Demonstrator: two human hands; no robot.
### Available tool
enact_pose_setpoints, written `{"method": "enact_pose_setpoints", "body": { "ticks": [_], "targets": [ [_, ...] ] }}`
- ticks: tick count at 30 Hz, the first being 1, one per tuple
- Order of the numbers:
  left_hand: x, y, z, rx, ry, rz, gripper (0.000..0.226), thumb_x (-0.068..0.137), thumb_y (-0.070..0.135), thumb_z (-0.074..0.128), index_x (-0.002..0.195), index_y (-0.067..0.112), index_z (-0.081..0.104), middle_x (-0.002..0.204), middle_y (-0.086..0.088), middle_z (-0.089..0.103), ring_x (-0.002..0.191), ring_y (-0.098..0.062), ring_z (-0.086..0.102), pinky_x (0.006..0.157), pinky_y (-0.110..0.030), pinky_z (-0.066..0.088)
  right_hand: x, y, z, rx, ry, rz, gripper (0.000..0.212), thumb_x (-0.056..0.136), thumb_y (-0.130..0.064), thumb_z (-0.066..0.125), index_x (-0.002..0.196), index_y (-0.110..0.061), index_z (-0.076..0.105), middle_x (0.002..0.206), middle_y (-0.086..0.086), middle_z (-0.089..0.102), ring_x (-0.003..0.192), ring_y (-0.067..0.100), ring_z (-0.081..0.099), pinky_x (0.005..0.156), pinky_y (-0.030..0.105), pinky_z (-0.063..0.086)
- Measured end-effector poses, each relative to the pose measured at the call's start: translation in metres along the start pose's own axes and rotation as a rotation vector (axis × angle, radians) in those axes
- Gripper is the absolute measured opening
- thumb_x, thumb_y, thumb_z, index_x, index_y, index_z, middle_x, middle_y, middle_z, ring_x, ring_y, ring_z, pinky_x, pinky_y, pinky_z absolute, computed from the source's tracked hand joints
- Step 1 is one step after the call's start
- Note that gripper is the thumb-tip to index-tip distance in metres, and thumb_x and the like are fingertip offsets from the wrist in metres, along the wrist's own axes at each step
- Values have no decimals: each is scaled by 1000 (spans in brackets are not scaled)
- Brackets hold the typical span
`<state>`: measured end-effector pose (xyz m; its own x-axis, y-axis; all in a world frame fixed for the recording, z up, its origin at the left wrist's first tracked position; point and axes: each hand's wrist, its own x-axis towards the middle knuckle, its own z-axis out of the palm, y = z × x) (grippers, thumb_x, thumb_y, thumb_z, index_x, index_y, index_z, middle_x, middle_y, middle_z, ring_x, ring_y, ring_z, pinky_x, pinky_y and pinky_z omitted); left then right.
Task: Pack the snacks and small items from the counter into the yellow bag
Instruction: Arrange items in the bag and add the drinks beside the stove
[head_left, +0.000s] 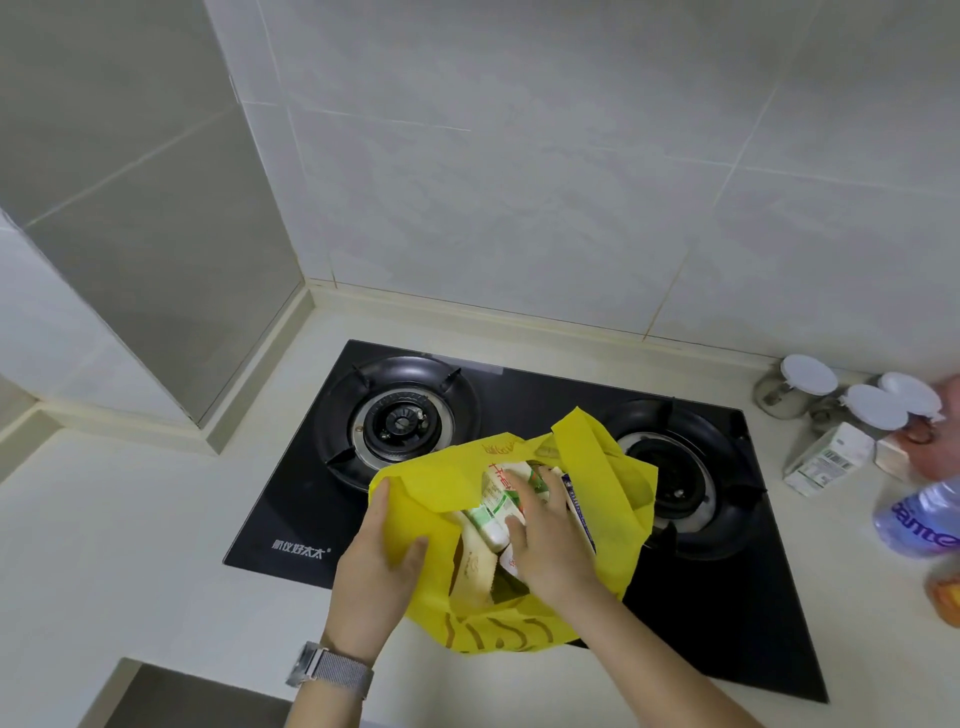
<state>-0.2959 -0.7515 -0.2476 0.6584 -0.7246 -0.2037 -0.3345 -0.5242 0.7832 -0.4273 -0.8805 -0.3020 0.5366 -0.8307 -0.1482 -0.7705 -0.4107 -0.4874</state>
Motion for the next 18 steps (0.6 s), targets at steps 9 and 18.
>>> {"method": "enact_pose_setpoints", "body": {
  "ticks": [9, 18],
  "targets": [
    [-2, -2, -2, 30, -1, 7, 73, 88, 17, 59, 148, 21, 17, 144, -8, 44, 128, -31, 45, 97, -32, 39, 5, -3, -4, -254, -49, -10, 69, 96, -27, 51, 148, -41, 9, 157, 5, 12, 104, 26, 60, 84, 33, 52],
    [1, 6, 1, 107, 66, 0, 67, 83, 18, 65, 142, 22, 34, 124, -13, 43, 100, -13, 37, 90, -28, 38, 4, 2, -16, -152, -187, -42, 65, 98, -25, 42, 148, -43, 5, 159, -2, 2, 125, 29, 48, 91, 40, 48]
  ]
}}
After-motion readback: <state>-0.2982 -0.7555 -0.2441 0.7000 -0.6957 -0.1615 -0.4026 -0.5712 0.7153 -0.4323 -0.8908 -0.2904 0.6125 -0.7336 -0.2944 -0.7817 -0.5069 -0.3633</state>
